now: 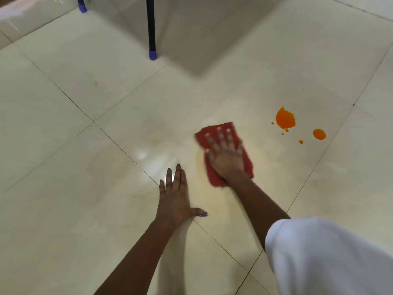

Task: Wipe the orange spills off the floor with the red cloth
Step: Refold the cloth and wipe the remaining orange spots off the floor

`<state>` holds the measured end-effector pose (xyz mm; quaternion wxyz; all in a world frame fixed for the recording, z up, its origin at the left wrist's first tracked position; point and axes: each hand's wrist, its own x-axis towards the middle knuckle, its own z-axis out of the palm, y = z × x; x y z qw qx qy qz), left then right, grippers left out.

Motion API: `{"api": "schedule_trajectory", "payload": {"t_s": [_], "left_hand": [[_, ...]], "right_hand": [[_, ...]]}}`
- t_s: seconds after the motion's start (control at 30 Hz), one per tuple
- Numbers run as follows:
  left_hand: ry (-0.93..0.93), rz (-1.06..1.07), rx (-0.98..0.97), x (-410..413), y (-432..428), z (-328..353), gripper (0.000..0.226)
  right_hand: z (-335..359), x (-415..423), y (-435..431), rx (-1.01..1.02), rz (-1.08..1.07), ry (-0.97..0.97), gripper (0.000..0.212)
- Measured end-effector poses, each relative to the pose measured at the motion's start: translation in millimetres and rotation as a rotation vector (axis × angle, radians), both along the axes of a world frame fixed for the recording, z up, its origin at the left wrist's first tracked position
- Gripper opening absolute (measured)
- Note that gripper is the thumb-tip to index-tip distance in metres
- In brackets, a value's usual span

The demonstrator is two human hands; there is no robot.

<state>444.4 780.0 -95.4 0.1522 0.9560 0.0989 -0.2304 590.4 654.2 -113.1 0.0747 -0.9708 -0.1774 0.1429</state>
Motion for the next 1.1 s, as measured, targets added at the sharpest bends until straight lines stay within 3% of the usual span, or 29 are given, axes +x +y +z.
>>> {"api": "schedule_trajectory", "payload": {"t_s": [0.1,0.17,0.27,0.4,0.5,0.63,0.77,0.87,1.0,1.1], "left_hand": [[0.028,0.017,-0.011,-1,13,2,0.141],[0.070,0.027,0.021,-3,27,2,0.144],[0.098,-0.002,0.044,-8,38,-1,0.143],[0.089,-0.009,0.004,-8,38,-1,0.143],[0.065,-0.021,-0.006,-9,42,-1,0.140],[0.046,-0.032,-0.015,-11,42,1,0.139],[0.080,-0.028,0.050,-9,39,4,0.138],[0.083,-0.027,0.041,-8,38,4,0.139],[0.054,-0.040,0.027,-10,40,7,0.137],[0.060,-0.039,0.012,-11,41,7,0.138]], "right_hand": [[-5,-70,-12,0.016,0.268,-0.076,0.052],[-8,-104,-54,0.043,0.303,-0.124,0.050],[-10,-69,-92,-0.016,0.148,-0.154,0.050],[-1,17,-15,-0.002,-0.067,-0.045,0.053],[0,-6,43,0.023,0.131,-0.008,0.053],[-7,-101,-9,0.067,0.349,-0.147,0.049],[-11,-79,-88,-0.019,0.201,-0.183,0.050],[-2,-18,-51,-0.029,-0.029,-0.109,0.057],[-2,-56,6,-0.013,0.229,-0.057,0.059],[-7,-119,-45,0.032,0.392,-0.126,0.049]]}}
